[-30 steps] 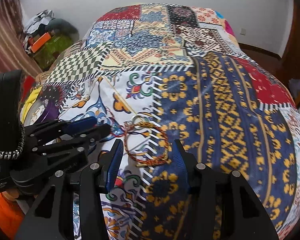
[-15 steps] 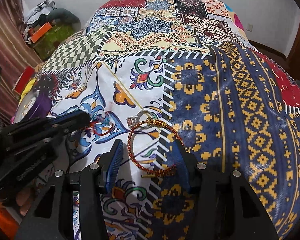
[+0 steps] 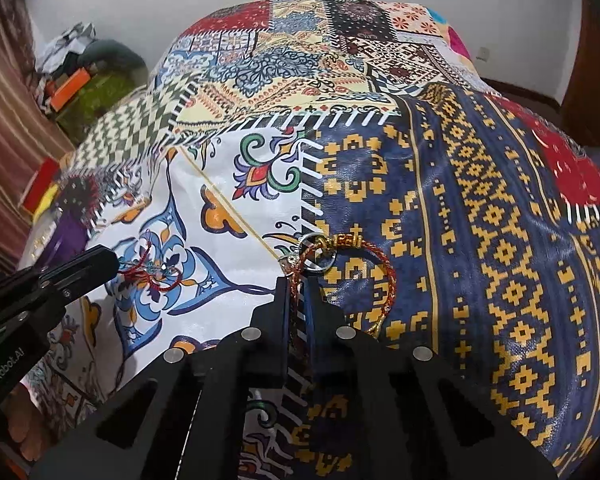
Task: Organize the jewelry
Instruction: 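Close the right tool on the red braided bracelet on the quilt, then lift the braided bracelet up off the quilt with the right tool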
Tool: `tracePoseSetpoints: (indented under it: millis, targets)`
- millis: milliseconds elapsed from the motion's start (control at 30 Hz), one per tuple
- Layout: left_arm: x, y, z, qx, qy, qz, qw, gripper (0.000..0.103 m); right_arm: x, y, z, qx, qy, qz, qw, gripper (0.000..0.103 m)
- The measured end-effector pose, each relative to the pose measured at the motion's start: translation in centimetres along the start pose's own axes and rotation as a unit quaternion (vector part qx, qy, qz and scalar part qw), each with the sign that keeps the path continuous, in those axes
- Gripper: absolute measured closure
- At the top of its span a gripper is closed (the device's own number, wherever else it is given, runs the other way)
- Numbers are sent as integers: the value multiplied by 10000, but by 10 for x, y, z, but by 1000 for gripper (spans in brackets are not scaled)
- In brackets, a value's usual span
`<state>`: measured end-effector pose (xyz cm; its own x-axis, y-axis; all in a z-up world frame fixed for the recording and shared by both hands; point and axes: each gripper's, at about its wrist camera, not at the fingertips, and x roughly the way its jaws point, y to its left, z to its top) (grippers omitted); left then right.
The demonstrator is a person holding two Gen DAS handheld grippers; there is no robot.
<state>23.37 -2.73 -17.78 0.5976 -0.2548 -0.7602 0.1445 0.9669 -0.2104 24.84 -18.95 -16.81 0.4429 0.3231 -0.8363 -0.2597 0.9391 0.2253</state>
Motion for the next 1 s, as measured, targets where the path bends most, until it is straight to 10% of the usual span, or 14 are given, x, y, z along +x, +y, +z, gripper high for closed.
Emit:
tracePoseSetpoints:
  millis: [467,1000]
  targets:
    - [-42,-11,9,105,-483,64,9988,102,-54,3,-2,101,-515,193,9984,99]
    - [-29,1,-5,18,-235,34,9997,102,-7,10,-2,-187,169,-114,9996,80]
